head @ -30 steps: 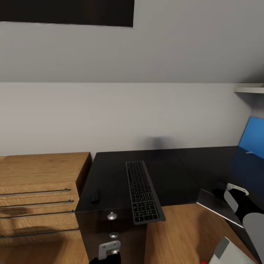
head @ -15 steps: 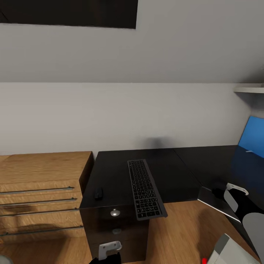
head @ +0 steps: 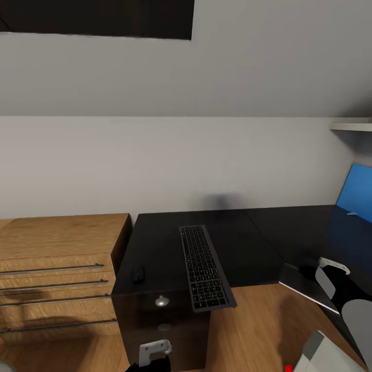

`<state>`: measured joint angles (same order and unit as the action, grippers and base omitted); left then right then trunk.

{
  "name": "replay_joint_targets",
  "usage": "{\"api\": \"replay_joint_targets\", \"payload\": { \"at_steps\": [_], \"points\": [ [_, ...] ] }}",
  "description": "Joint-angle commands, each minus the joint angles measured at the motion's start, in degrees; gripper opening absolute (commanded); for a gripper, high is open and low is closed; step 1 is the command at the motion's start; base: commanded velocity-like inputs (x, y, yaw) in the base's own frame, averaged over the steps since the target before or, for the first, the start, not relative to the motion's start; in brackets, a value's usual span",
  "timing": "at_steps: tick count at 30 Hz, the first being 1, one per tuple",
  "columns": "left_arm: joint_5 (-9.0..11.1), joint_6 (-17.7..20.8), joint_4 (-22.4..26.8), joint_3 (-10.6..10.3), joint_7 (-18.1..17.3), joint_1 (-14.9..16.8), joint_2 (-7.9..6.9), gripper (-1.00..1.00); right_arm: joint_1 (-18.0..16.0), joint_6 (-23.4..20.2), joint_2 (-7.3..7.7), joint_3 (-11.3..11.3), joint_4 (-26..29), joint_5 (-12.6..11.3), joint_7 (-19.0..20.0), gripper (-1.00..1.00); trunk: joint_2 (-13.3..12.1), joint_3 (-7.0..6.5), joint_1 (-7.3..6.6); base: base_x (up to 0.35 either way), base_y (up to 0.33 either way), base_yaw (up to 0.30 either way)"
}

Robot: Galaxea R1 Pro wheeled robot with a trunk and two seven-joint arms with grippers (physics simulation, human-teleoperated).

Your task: In the bedroom, organize the workspace by keeping the computer under the desk, ensuring the monitor is on the desk, placing the keyboard on the desk next to the monitor, placing the mouse on the desk next to the keyboard, moving the folder from the swivel chair onto the desk next to the mouse, stacking the notebook on top of the folder with the pen on top of the notebook, and positioning the swivel chair next to the desk.

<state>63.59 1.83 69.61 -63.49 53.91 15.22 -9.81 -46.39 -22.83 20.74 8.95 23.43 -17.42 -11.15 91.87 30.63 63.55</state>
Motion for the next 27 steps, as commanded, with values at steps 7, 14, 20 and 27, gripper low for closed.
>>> {"api": "replay_joint_targets", "payload": {
  "at_steps": [7,14,20,27],
  "points": [
    [0.13,0.19,0.09,-0.14,0.32,0.08,-0.04,1.0,-0.01,-0.14,0.0,0.01,0.2,-0.6,-0.29,1.0,0.03,0.06,0.01,0.158,0.0,0.0],
    [0.13,0.19,0.09,-0.14,0.32,0.1,-0.04,1.0,-0.01,-0.11,0.0,0.01,0.21,-0.6,-0.28,1.0,0.03,0.06,0.01,0.029,0.0,0.0],
    [0.13,0.19,0.08,-0.14,0.32,0.08,-0.04,1.0,-0.01,-0.11,0.0,0.01,0.21,-0.6,-0.28,1.0,0.03,0.06,0.01,0.045,0.0,0.0],
    [0.13,0.19,0.06,-0.14,0.32,0.11,-0.04,1.0,-0.01,-0.11,0.0,0.01,0.22,-0.6,-0.28,1.0,0.03,0.06,0.01,0.205,0.0,0.0]
  ]
}}
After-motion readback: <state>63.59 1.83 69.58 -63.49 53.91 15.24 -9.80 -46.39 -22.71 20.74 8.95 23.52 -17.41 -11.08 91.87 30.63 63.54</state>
